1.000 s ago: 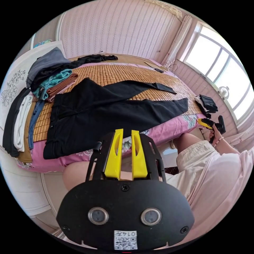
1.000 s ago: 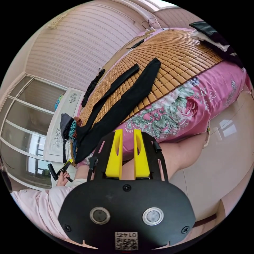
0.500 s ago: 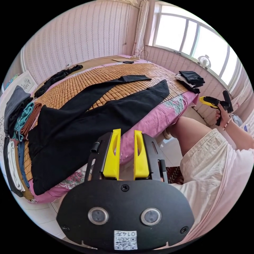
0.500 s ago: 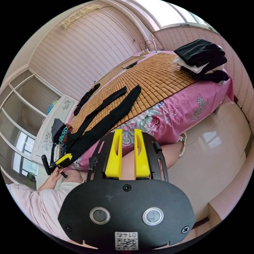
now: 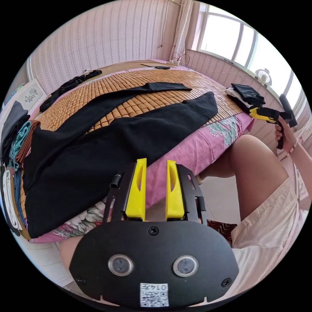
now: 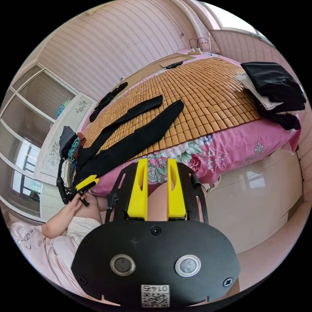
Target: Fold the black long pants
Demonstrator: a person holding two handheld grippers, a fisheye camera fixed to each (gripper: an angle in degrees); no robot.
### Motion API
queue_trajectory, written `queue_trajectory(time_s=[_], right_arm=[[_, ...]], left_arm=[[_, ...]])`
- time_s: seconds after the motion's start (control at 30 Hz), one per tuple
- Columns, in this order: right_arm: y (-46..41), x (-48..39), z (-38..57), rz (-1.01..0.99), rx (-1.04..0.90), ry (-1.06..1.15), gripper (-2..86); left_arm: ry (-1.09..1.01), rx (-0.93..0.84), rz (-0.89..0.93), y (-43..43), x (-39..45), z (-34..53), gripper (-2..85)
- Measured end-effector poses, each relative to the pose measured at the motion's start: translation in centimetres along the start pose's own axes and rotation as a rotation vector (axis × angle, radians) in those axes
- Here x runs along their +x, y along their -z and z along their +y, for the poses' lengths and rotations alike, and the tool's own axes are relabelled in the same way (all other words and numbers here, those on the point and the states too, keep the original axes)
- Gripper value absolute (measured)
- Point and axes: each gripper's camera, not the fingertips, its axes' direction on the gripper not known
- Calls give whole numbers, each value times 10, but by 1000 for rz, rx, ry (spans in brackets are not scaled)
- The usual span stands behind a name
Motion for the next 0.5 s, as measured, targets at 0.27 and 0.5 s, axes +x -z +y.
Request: queue_trajectory(time_s=[0.27,0.5], right_arm=[[-30,2,-89,73,-153,93,165],[-54,20,-144,23,-174,8,125]], left_arm=[[-16,-27,-54,-33,11,-5,90],[-7,-39,-52,-43,15,-8,68]])
